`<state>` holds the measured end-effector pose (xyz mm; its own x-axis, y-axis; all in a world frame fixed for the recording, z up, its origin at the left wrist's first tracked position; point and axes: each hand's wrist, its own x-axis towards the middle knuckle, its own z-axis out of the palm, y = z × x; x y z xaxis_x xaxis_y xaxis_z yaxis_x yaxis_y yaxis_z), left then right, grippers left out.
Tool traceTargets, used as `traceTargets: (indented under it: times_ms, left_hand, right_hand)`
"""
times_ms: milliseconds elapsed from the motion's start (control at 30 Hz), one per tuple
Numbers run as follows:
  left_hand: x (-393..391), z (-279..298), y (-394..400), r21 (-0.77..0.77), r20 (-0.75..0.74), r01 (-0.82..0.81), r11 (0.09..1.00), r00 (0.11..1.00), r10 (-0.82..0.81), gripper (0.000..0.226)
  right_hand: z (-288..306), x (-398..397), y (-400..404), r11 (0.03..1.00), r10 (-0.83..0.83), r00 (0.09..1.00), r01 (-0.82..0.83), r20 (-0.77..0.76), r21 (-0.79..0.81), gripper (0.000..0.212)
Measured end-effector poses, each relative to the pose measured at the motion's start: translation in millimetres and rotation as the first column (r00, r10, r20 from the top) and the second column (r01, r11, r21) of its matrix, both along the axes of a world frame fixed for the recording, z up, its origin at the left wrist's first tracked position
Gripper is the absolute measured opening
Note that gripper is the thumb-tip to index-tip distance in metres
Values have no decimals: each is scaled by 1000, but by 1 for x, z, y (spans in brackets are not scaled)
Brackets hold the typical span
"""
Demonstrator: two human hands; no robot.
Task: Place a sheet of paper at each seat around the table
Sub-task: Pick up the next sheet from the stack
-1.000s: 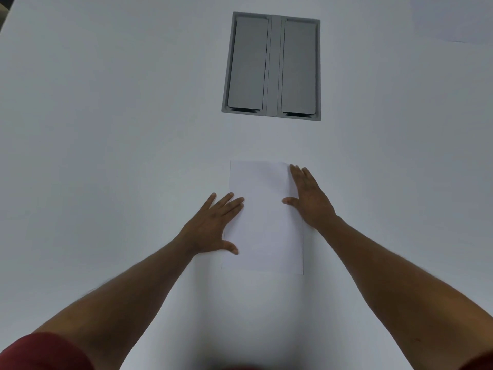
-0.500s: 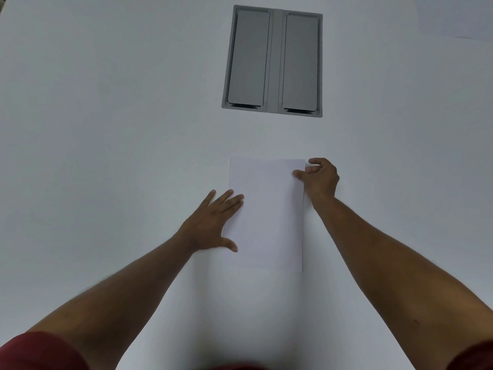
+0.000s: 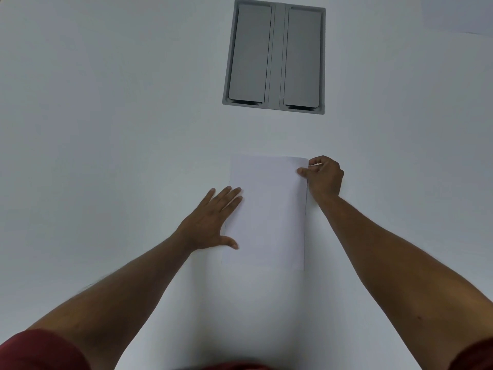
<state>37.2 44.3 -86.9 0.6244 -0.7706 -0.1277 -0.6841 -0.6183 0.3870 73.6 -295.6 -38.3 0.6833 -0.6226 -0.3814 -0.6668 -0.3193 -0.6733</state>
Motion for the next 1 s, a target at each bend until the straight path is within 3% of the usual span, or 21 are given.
traceTargets:
  times_ms: [267, 433, 567, 700, 1000]
  left_hand:
    - [1, 2, -1, 69, -38, -9, 998, 999, 12, 135]
    - [1, 8, -4, 69, -82, -49, 996, 995, 54, 138]
    - [1, 7, -6, 39, -85, -71, 997, 994, 74, 137]
    - [2, 5, -6, 59, -73, -69, 996, 995, 73, 135]
    - [0, 6, -7, 71, -99, -92, 993, 990, 98, 130]
  right_hand:
    - [-4, -11, -2, 993, 112, 988, -108, 105, -43, 16]
    - [-3, -12, -6, 995, 92, 982, -86, 164, -44, 21]
    - [-1, -13, -12, 990, 15, 991, -34, 131, 139, 21]
    - [6, -28, -10, 892, -39, 991, -25, 132, 452, 44]
    - [7, -57, -6, 830, 70, 992, -117, 106, 546, 31]
